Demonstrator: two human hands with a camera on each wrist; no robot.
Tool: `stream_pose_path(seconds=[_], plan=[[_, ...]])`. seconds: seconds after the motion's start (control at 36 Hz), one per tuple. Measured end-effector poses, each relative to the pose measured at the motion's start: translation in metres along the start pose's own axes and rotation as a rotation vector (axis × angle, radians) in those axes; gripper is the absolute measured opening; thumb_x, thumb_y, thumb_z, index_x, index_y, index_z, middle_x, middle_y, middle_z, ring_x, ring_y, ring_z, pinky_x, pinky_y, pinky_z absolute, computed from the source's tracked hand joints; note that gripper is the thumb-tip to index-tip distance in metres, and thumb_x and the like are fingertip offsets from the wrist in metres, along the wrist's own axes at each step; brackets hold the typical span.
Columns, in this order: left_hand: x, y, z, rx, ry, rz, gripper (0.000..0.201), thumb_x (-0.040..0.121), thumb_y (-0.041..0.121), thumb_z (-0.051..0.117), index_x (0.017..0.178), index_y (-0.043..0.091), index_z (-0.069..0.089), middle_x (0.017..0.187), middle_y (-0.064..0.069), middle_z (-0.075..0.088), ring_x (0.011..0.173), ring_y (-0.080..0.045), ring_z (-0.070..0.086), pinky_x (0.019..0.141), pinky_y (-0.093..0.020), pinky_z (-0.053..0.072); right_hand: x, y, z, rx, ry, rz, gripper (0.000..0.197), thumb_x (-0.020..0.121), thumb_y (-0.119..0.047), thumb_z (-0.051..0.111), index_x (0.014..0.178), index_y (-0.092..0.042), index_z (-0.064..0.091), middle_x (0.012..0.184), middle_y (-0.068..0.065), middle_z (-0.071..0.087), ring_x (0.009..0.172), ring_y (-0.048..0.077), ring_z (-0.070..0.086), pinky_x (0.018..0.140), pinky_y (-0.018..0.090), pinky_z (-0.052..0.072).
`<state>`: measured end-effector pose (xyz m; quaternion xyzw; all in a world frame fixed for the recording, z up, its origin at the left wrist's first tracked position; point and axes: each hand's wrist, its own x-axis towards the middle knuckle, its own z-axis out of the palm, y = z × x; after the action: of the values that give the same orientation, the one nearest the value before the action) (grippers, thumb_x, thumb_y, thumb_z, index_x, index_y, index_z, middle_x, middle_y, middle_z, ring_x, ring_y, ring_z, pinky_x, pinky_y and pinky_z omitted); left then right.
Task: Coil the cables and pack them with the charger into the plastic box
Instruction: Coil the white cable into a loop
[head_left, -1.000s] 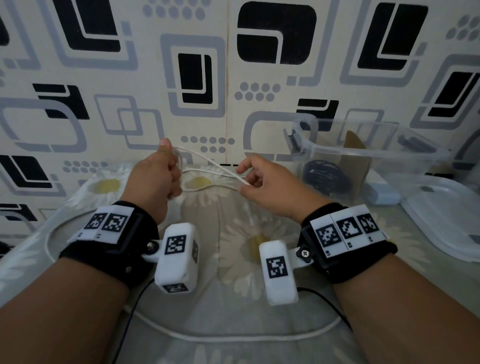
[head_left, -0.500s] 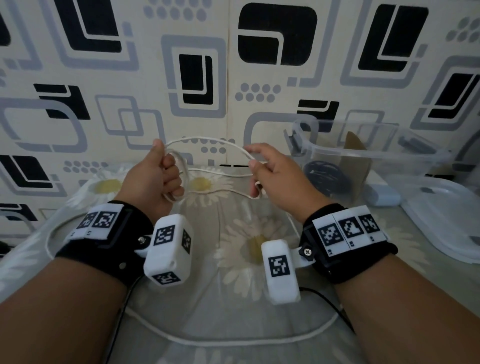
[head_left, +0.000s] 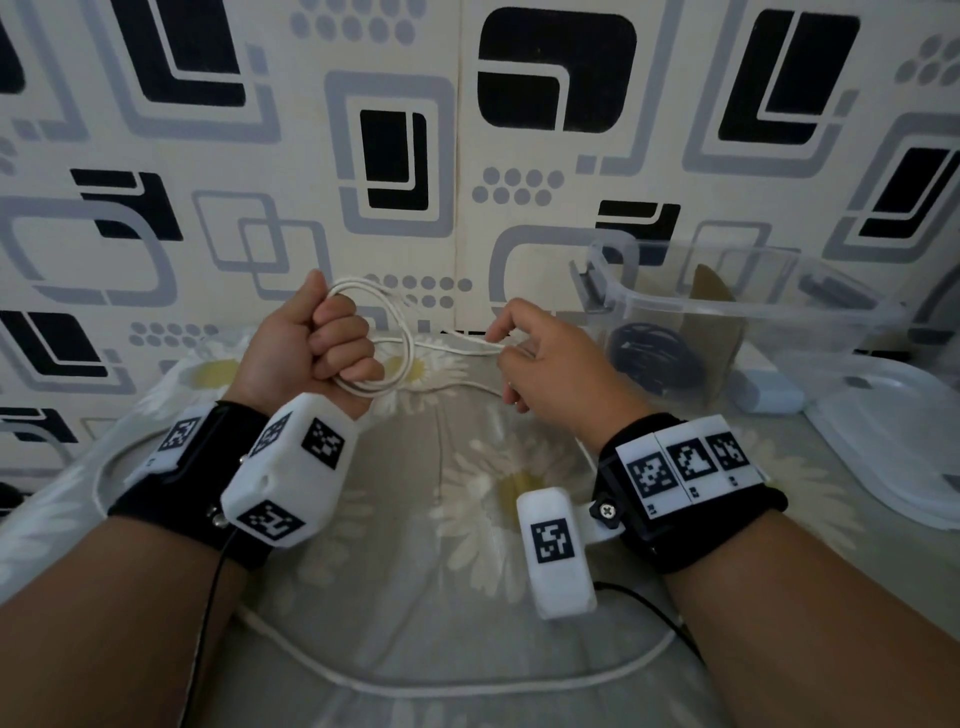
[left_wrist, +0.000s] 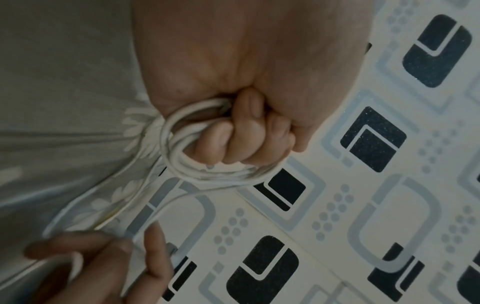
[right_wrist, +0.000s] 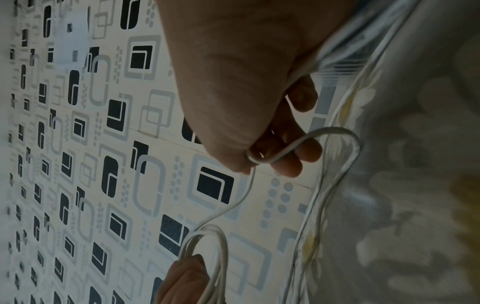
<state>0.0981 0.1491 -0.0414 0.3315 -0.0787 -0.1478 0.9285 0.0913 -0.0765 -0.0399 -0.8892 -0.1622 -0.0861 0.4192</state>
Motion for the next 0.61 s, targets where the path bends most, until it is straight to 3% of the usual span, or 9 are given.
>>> stream_pose_path(seconds=[0.06, 0.14, 0.22, 0.31, 0.42, 0.47, 0.53, 0.56, 0.61], plan=[[0.002, 0.002, -0.008, -0.115, -0.106, -0.063, 0.056, 0.098, 0.05, 0.038, 0.053, 0.017, 0.045, 0.045, 0.009, 0.023, 0.039, -0.007, 0.017, 0.041, -0.022, 0.029, -0.001, 0.0, 0.0, -0.014, -0.035, -0.011, 0.018, 0.089, -0.018, 0.049, 0.094, -0.032, 0.058, 0.066, 0.001, 0.066, 0.058, 0.01, 0.061, 0.068, 0.039, 0.057], [0.003, 0.006, -0.016, -0.22, -0.196, -0.11, 0.054, 0.096, 0.051, 0.043, 0.058, 0.014, 0.049, 0.047, 0.006, 0.03, 0.04, -0.01, 0.024, 0.045, -0.026, 0.033, -0.002, 0.001, 0.002, -0.012, -0.129, -0.042, 0.023, 0.089, -0.016, 0.054, 0.104, -0.029, 0.065, 0.072, 0.001, 0.066, 0.053, 0.0, 0.052, 0.058, 0.019, 0.046], [0.001, 0.003, -0.007, -0.157, -0.036, 0.005, 0.048, 0.094, 0.049, 0.044, 0.056, 0.019, 0.044, 0.042, 0.007, 0.032, 0.034, -0.009, 0.023, 0.042, -0.021, 0.029, -0.002, 0.003, 0.004, -0.002, -0.221, -0.068, 0.029, 0.088, -0.016, 0.059, 0.11, -0.032, 0.067, 0.083, 0.006, 0.065, 0.063, 0.005, 0.052, 0.067, 0.023, 0.047], [-0.002, -0.001, 0.0, -0.15, 0.079, 0.103, 0.035, 0.087, 0.039, 0.047, 0.058, 0.021, 0.039, 0.044, 0.009, 0.028, 0.034, -0.007, 0.023, 0.041, -0.019, 0.026, -0.003, 0.003, 0.004, -0.043, -0.333, -0.088, 0.043, 0.085, -0.013, 0.062, 0.121, -0.037, 0.062, 0.077, -0.012, 0.055, 0.06, -0.006, 0.05, 0.063, 0.012, 0.042], [0.001, -0.001, -0.003, -0.193, 0.07, 0.177, 0.021, 0.08, 0.025, 0.047, 0.061, 0.019, 0.041, 0.05, 0.009, 0.03, 0.038, -0.007, 0.024, 0.045, -0.02, 0.029, -0.002, -0.001, 0.004, -0.08, -0.448, -0.096, 0.058, 0.083, -0.01, 0.06, 0.13, -0.042, 0.053, 0.084, 0.0, 0.048, 0.07, 0.008, 0.046, 0.068, 0.023, 0.042], [0.003, -0.002, -0.005, -0.2, 0.0, 0.185, 0.016, 0.077, 0.019, 0.05, 0.062, 0.017, 0.044, 0.05, 0.008, 0.034, 0.039, -0.008, 0.028, 0.047, -0.021, 0.033, -0.002, -0.003, 0.003, -0.089, -0.462, -0.115, 0.058, 0.085, -0.007, 0.057, 0.133, -0.039, 0.052, 0.086, 0.0, 0.048, 0.073, 0.008, 0.046, 0.071, 0.022, 0.041], [0.005, -0.003, -0.006, -0.208, -0.059, 0.175, 0.014, 0.072, 0.014, 0.059, 0.065, 0.016, 0.047, 0.052, 0.007, 0.037, 0.041, -0.01, 0.032, 0.049, -0.023, 0.035, -0.004, -0.005, 0.001, -0.091, -0.48, -0.129, 0.057, 0.087, -0.006, 0.055, 0.136, -0.035, 0.051, 0.1, -0.006, 0.058, 0.086, 0.004, 0.053, 0.078, 0.015, 0.04], [0.005, -0.003, -0.007, -0.207, -0.067, 0.174, 0.016, 0.07, 0.012, 0.062, 0.066, 0.016, 0.047, 0.053, 0.006, 0.038, 0.042, -0.01, 0.033, 0.05, -0.024, 0.036, -0.004, -0.006, 0.001, -0.094, -0.489, -0.141, 0.057, 0.088, -0.006, 0.054, 0.137, -0.034, 0.051, 0.116, -0.008, 0.06, 0.101, 0.004, 0.055, 0.083, 0.009, 0.037], [0.006, -0.004, -0.006, -0.2, -0.068, 0.177, 0.017, 0.067, 0.012, 0.064, 0.068, 0.016, 0.047, 0.056, 0.006, 0.038, 0.044, -0.01, 0.034, 0.052, -0.024, 0.037, -0.004, -0.006, 0.002, -0.096, -0.492, -0.167, 0.055, 0.089, -0.005, 0.054, 0.137, -0.032, 0.052, 0.133, -0.007, 0.056, 0.117, 0.003, 0.051, 0.087, -0.001, 0.03]])
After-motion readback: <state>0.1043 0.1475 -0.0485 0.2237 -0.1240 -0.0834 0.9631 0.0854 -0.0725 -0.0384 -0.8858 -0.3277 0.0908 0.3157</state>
